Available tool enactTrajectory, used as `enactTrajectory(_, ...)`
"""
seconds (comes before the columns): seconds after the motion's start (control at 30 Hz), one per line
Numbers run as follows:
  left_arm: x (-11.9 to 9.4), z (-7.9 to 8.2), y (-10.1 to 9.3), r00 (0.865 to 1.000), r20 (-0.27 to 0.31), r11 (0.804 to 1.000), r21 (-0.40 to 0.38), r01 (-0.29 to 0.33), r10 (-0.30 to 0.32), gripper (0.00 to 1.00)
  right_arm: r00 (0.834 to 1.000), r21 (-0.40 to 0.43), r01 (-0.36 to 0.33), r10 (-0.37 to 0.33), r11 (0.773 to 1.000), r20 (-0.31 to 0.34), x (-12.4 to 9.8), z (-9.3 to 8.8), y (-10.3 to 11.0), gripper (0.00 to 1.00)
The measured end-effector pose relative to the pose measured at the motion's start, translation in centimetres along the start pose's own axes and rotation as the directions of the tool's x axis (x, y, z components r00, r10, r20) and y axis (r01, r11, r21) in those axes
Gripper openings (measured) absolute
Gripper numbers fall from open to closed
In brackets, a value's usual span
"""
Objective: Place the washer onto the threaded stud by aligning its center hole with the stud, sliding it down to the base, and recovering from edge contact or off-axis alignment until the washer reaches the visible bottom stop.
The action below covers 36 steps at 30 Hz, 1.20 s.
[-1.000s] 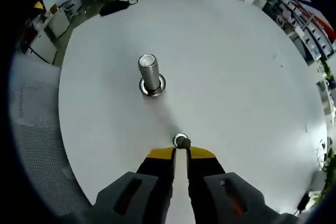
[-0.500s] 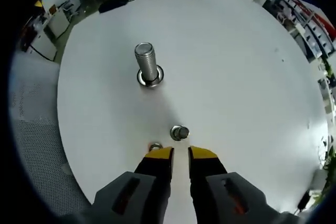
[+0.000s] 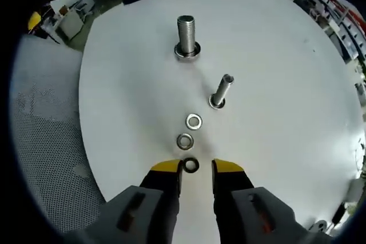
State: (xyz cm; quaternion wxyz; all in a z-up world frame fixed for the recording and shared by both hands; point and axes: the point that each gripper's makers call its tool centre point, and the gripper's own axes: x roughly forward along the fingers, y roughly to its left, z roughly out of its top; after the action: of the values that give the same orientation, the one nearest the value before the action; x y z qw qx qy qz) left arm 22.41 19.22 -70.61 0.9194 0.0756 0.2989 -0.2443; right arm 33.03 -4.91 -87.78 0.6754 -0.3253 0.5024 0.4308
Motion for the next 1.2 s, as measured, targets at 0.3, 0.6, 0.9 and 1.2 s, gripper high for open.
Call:
enactTrajectory(0.3, 0.08, -0.20, -0.08, 1.000, -0.014, 1.000, 0.019, 0.000, 0.000, 0.38, 1.000, -0.002, 0.001, -0.001, 1.000, -0.027, 0.21, 0.18, 0.15, 0.22)
enactTrajectory(0.6, 0.03, -0.15, 0.05, 1.000, -0.012, 1.000, 0.015, -0.005, 0.005, 0.38, 0.990, -0.115, -0.026, 0.010, 0.993, -0.137, 0.30, 0.06, 0.28, 0.22)
enactTrajectory(0.9, 0.06, -0.30, 0.17, 1.000, -0.020, 1.000, 0.015, -0.012, 0.012, 0.38, 0.978, -0.133, -0.019, -0.009, 0.991, -0.206, 0.47, -0.06, -0.40, 0.14)
enactTrajectory(1.2, 0.15, -0.44, 0.14, 0.999, -0.030, 1.000, 0.020, -0.011, 0.011, 0.37, 0.990, -0.083, -0.003, -0.008, 0.997, -0.144, 0.25, -0.13, -0.55, 0.14)
